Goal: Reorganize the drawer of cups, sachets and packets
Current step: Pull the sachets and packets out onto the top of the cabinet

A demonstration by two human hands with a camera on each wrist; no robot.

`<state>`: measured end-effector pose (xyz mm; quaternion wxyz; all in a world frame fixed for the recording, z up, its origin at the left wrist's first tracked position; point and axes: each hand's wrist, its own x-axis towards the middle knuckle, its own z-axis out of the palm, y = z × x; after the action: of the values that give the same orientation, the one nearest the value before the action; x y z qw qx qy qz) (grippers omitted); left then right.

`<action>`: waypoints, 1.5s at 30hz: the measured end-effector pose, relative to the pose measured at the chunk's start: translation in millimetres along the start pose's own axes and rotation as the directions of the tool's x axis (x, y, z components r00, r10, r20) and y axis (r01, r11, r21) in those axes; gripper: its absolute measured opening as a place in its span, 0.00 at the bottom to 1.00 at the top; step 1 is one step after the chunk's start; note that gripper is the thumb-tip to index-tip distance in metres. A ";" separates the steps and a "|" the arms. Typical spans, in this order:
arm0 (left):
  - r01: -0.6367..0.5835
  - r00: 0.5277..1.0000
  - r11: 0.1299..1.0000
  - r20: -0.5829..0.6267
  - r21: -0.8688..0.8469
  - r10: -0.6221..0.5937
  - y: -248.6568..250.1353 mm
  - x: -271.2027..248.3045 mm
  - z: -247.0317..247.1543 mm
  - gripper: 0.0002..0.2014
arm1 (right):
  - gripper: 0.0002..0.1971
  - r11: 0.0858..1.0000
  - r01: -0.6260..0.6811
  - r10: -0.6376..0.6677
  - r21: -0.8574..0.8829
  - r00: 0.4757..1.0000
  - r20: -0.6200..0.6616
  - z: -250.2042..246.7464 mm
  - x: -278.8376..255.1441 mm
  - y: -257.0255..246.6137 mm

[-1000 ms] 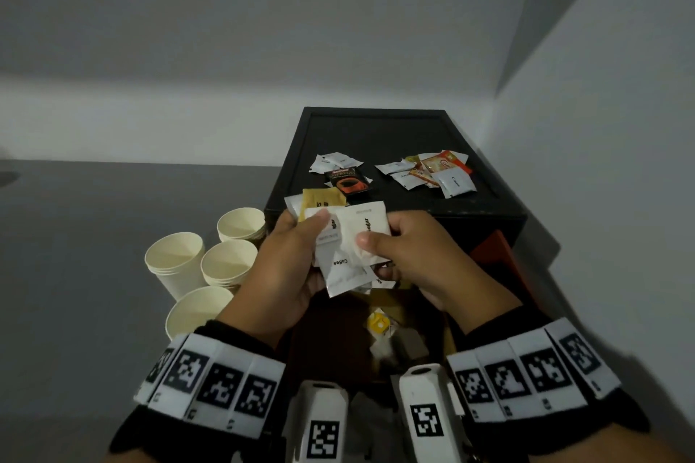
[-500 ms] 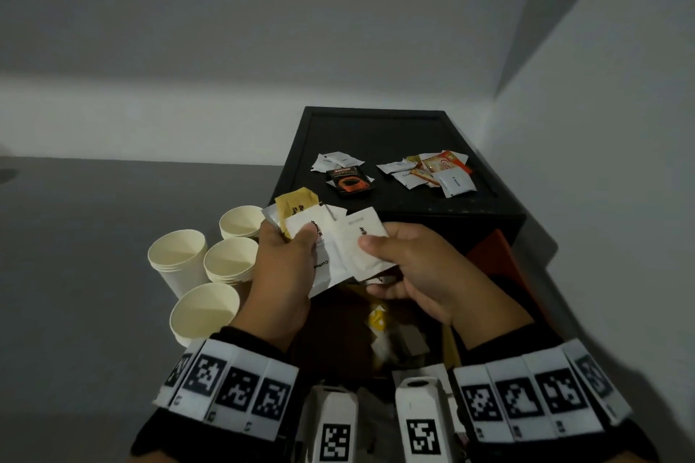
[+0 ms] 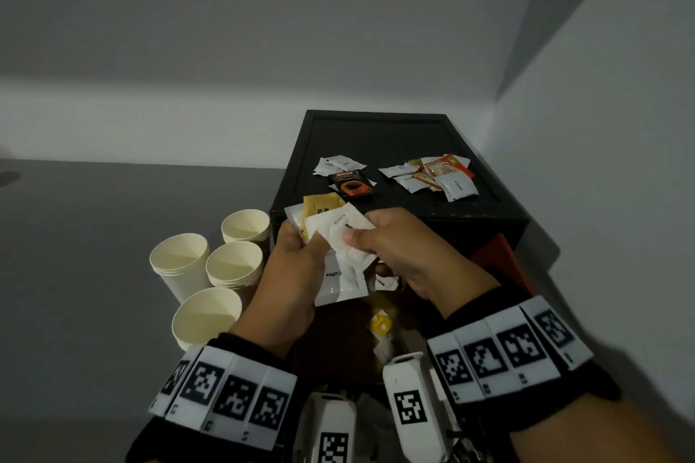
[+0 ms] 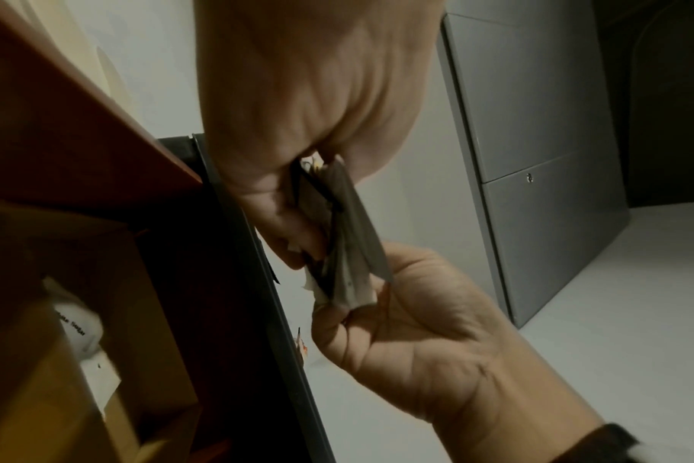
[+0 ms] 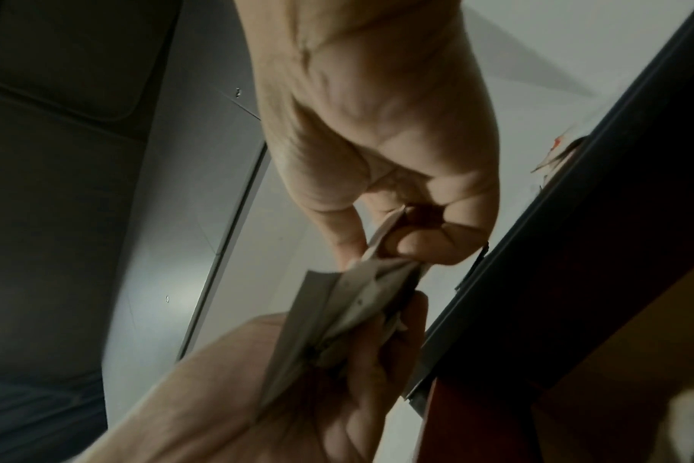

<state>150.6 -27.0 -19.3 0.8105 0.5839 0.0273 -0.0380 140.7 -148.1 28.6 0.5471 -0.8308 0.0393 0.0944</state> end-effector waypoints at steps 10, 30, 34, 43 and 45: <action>0.041 0.999 0.993 -0.027 -0.107 -0.044 7.0 2.3 -1.3 0.14 | 0.04 0.832 -0.011 0.077 0.554 0.992 -0.096 -13.6 1.7 5.7; 0.077 0.990 0.995 0.118 0.058 -0.083 7.0 -1.0 -0.6 0.15 | 0.06 0.952 0.202 -0.117 0.229 0.934 -0.337 -27.3 17.9 -9.9; 0.033 0.995 0.998 0.090 0.051 -0.038 11.9 0.6 -5.1 0.13 | 0.06 0.925 0.116 0.002 0.362 0.951 -0.309 -45.1 20.5 -1.0; -0.003 0.998 0.994 -0.066 0.108 0.011 14.2 11.4 -10.0 0.10 | 0.01 0.935 -0.351 0.354 0.043 0.932 -0.081 -28.0 47.8 56.3; -0.030 0.996 0.992 -0.076 0.120 0.040 13.9 11.3 -8.6 0.09 | 0.10 0.938 -0.342 0.346 0.052 0.930 -0.123 -22.7 55.4 60.3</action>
<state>163.1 -14.7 -9.9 0.7732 0.6324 0.0464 -0.0024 187.4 -190.8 -28.1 0.5305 -0.8073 0.2214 0.1337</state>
